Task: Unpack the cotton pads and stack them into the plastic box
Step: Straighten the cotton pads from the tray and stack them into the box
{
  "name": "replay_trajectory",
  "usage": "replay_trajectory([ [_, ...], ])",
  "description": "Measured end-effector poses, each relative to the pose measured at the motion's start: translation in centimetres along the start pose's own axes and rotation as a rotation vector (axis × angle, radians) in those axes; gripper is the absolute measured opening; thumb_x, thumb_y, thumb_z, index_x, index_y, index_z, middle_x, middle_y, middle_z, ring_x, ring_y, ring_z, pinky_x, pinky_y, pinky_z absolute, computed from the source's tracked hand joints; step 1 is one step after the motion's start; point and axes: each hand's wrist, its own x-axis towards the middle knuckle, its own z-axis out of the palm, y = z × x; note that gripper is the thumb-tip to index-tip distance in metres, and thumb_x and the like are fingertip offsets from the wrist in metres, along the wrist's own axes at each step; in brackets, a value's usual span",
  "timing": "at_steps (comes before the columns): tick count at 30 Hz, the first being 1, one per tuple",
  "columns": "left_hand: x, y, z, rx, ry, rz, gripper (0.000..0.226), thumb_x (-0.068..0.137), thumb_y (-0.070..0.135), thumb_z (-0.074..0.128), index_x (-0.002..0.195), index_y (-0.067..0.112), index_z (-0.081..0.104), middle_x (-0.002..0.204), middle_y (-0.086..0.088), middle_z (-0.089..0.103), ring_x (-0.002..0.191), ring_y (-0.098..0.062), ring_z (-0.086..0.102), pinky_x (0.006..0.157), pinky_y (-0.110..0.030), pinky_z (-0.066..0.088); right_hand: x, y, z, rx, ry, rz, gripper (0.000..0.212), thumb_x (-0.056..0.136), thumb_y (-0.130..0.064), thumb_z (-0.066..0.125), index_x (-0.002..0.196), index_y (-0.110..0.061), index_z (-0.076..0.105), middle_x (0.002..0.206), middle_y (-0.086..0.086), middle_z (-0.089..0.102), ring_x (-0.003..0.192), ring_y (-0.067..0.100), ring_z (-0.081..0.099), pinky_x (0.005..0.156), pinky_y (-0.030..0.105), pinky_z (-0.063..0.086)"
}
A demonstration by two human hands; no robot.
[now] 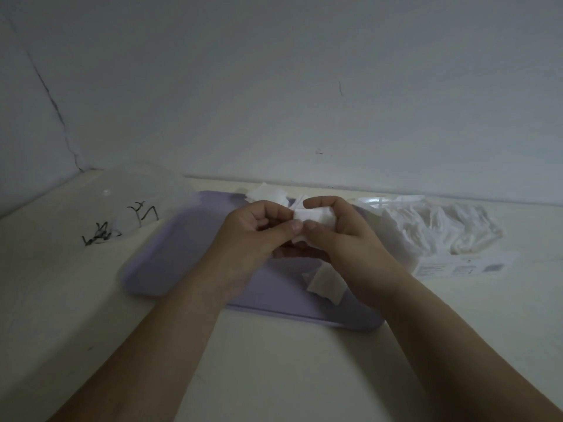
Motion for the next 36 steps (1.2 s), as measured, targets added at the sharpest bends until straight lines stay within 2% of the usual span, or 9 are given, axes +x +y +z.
replay_trajectory([
  [3, -0.1, -0.3, 0.7, 0.097, 0.022, 0.016, 0.007, 0.093, -0.001, 0.071, 0.095, 0.004, 0.068, 0.091, -0.022, 0.075, 0.080, -0.028, 0.076, 0.073, -0.038, 0.062, 0.1, 0.1, 0.0, -0.110, 0.141, -0.062, 0.026, 0.105, 0.004, 0.051, 0.115, -0.019, 0.060, 0.110, 0.018, 0.075, 0.098, 0.030, 0.076, 0.093, 0.056, 0.063],
  [7, -0.2, -1.3, 1.6, 0.777, 0.025, 0.090, 0.018, 0.088, 0.033, 0.079, 0.079, 0.020, 0.069, 0.062, 0.018, 0.065, 0.057, 0.004, 0.057, 0.056, -0.012, 0.041, 0.6, -0.3, -0.8, -0.230, 0.413, -0.096, 0.030, 0.100, -0.002, 0.047, 0.116, -0.023, 0.061, 0.095, 0.003, 0.068, 0.094, 0.031, 0.074, 0.084, 0.062, 0.062],
  [9, -0.6, -2.0, 2.3, 1.037, -0.058, 0.046, 0.031, 0.079, 0.053, 0.080, 0.084, 0.025, 0.069, 0.075, 0.018, 0.063, 0.068, 0.004, 0.058, 0.061, -0.018, 0.044, 0.7, -0.4, -1.0, -0.170, 0.437, -0.055, 0.028, 0.101, -0.002, 0.047, 0.118, -0.019, 0.059, 0.098, 0.001, 0.067, 0.094, 0.027, 0.073, 0.086, 0.061, 0.062],
  [12, -0.8, -2.5, 3.0, 1.171, -0.147, 0.135, 0.034, 0.072, 0.056, 0.082, 0.087, 0.030, 0.067, 0.095, 0.011, 0.058, 0.081, -0.007, 0.059, 0.073, -0.029, 0.052, 0.9, -0.3, -1.1, -0.134, 0.438, -0.008, 0.026, 0.100, -0.004, 0.049, 0.119, -0.019, 0.060, 0.102, 0.001, 0.068, 0.095, 0.025, 0.072, 0.086, 0.060, 0.063],
  [18, -1.3, -1.6, 2.9, 0.823, -0.232, 0.054, 0.021, 0.079, 0.032, 0.081, 0.079, 0.023, 0.062, 0.075, 0.005, 0.069, 0.065, -0.009, 0.060, 0.063, -0.033, 0.050, 1.0, -0.4, -1.7, -0.126, 0.452, -0.033, 0.026, 0.100, 0.000, 0.051, 0.115, -0.019, 0.063, 0.102, 0.005, 0.068, 0.094, 0.030, 0.076, 0.084, 0.055, 0.066],
  [25, -0.1, 0.1, 0.7, 0.216, -0.040, 0.017, 0.043, 0.076, -0.009, 0.083, 0.109, 0.012, 0.064, 0.102, -0.005, 0.080, 0.086, -0.014, 0.072, 0.073, -0.026, 0.057, 0.4, -0.9, -1.9, -0.041, 0.340, -0.036, 0.032, 0.093, 0.006, 0.069, 0.119, -0.014, 0.065, 0.104, 0.019, 0.075, 0.086, 0.033, 0.078, 0.080, 0.051, 0.067],
  [29, -0.2, 0.7, 0.7, 0.155, -0.027, 0.071, 0.029, 0.079, -0.012, 0.077, 0.088, 0.013, 0.070, 0.085, -0.001, 0.077, 0.075, -0.009, 0.066, 0.070, -0.020, 0.051, 0.6, -0.7, -1.7, 0.054, 0.289, -0.001, 0.033, 0.086, 0.008, 0.078, 0.115, -0.005, 0.070, 0.100, 0.018, 0.081, 0.087, 0.030, 0.078, 0.088, 0.053, 0.064],
  [32, -0.3, 0.9, 0.7, 0.178, -0.060, 0.094, 0.026, 0.083, -0.010, 0.075, 0.081, 0.016, 0.074, 0.076, 0.006, 0.073, 0.065, -0.002, 0.059, 0.061, -0.014, 0.044, 0.5, -0.7, -1.8, 0.095, 0.175, 0.003, 0.023, 0.087, 0.008, 0.074, 0.108, 0.000, 0.075, 0.101, 0.021, 0.081, 0.094, 0.033, 0.078, 0.088, 0.044, 0.064],
  [36, -0.1, 1.0, 0.2, 0.185, -0.093, 0.091, 0.033, 0.085, -0.007, 0.075, 0.104, 0.020, 0.076, 0.098, -0.002, 0.077, 0.078, -0.011, 0.061, 0.062, -0.020, 0.045, 0.3, -0.9, -2.0, 0.103, 0.061, 0.009, 0.020, 0.094, 0.006, 0.067, 0.104, -0.006, 0.080, 0.100, 0.015, 0.082, 0.091, 0.025, 0.080, 0.083, 0.034, 0.066],
])
